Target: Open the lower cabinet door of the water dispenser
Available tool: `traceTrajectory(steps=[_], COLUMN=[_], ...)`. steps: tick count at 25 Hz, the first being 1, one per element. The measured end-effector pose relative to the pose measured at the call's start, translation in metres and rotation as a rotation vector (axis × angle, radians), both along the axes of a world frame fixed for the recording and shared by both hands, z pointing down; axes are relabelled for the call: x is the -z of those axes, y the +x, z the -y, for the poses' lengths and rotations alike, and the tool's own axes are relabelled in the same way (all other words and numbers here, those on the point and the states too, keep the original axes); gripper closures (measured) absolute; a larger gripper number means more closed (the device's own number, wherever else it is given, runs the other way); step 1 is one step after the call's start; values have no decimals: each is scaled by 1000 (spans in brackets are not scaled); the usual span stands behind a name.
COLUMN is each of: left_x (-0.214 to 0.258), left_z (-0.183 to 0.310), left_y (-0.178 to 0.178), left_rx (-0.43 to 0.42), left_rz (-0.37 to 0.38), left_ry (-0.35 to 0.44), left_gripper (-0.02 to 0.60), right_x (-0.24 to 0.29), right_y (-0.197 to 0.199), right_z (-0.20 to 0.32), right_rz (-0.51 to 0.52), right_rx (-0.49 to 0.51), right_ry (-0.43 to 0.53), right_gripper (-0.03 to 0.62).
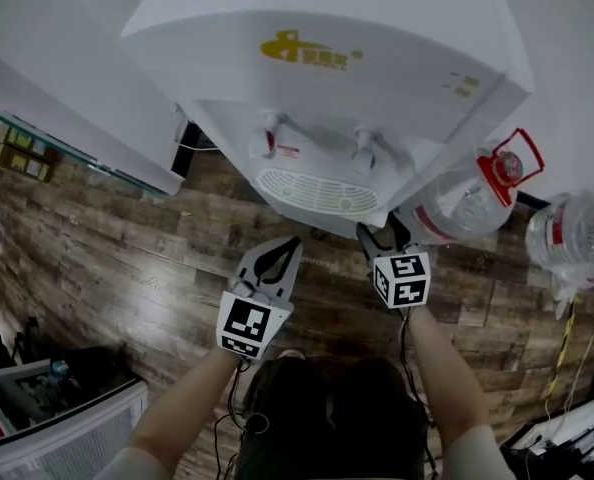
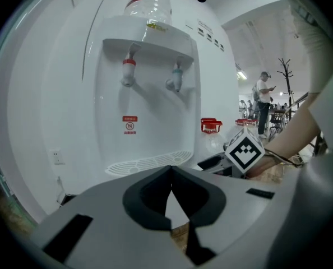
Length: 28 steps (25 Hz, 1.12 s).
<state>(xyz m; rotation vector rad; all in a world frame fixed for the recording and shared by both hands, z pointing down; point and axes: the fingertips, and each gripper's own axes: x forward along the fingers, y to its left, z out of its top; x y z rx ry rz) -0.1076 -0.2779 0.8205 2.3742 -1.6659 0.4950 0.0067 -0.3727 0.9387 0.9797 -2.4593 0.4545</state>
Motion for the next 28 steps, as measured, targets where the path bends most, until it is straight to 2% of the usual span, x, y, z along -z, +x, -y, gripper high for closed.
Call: traceTrajectory(steps=[5, 8, 12, 20, 28], left_x=[0, 0, 7, 2, -4], left_z=[-25, -46, -77, -148, -208], left_y=[-17, -30, -46, -96, -162], left_rx=[23, 53, 101, 228, 386], left_rz=[15, 11, 1, -17, -36], left_ry=[-63, -103, -137, -219, -278], left_gripper=[575, 575, 575, 575, 575], right_x=[-2, -4, -3, -4, -1], right_y=[1, -2, -12, -76, -153], right_z=[-44, -70, -111, -199, -248], right_rz=[-22, -57, -44, -44, -67], right_rx=[-12, 18, 57, 155, 273], right_ry=[-66, -121, -243, -425, -489], right_gripper=[338, 361, 395, 413, 411])
